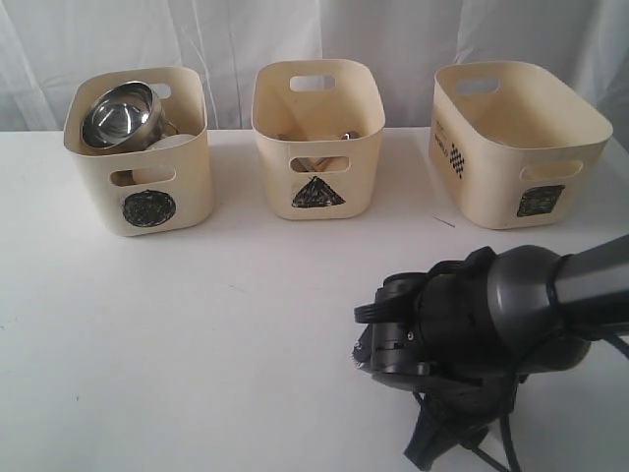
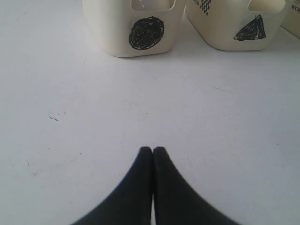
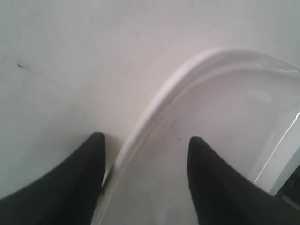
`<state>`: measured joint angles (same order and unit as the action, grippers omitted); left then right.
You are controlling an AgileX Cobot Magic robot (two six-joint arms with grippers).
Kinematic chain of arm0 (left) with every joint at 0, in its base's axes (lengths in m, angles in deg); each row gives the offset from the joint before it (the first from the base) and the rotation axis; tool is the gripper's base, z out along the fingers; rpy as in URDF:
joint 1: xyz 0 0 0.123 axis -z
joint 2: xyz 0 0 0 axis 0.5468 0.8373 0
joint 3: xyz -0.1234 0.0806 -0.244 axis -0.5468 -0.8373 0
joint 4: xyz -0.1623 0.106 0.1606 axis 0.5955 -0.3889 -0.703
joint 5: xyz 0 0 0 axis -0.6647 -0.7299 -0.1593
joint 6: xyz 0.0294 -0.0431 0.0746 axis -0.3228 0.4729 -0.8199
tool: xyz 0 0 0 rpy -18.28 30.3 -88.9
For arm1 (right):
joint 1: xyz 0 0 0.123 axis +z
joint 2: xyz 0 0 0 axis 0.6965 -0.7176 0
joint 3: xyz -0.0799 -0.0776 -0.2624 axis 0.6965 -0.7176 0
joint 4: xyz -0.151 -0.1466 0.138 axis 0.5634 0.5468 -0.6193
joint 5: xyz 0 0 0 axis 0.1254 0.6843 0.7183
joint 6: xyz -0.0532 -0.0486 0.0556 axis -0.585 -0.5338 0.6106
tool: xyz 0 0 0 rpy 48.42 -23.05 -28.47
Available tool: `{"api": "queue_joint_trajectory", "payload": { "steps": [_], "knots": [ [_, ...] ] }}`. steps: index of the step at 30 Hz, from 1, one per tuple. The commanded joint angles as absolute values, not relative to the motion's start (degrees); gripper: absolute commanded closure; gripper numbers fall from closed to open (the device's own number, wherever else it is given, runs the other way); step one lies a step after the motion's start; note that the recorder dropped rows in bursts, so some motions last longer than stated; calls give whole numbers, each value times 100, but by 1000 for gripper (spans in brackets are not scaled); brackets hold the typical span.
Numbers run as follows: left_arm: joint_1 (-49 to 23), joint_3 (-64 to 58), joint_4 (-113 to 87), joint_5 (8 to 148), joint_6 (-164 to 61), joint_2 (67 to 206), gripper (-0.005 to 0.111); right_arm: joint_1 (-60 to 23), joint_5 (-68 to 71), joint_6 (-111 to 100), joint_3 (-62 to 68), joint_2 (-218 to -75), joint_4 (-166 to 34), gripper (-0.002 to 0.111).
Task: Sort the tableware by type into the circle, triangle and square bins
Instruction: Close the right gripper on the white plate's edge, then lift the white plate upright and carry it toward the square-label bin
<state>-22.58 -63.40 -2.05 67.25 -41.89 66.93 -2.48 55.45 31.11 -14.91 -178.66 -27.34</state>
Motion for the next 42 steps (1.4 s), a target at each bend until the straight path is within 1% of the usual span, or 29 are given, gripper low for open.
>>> {"api": "queue_joint_trajectory", "payload": {
  "steps": [1,2,8,17,28,42],
  "knots": [
    [-2270,-6369,-187,6737,-4176,6665,107,-295,5403,3214,-1511,-18000,-2832,61],
    [-2270,-6369,-187,6737,-4176,6665,107,-295,5403,3262,-1511,-18000,-2846,64],
    [-2270,-6369,-187,6737,-4176,6665,107,-295,5324,3291,-1511,-18008,-3059,87],
    [-2270,-6369,-187,6737,-4176,6665,107,-295,5147,3279,-1511,-17893,-3080,108],
    [-2270,-6369,-187,6737,-4176,6665,107,-267,4987,3238,-1511,-17189,-3205,108],
    [-2270,-6369,-187,6737,-4176,6665,107,-193,5097,2827,-1511,-15488,-3658,108]
  ]
}}
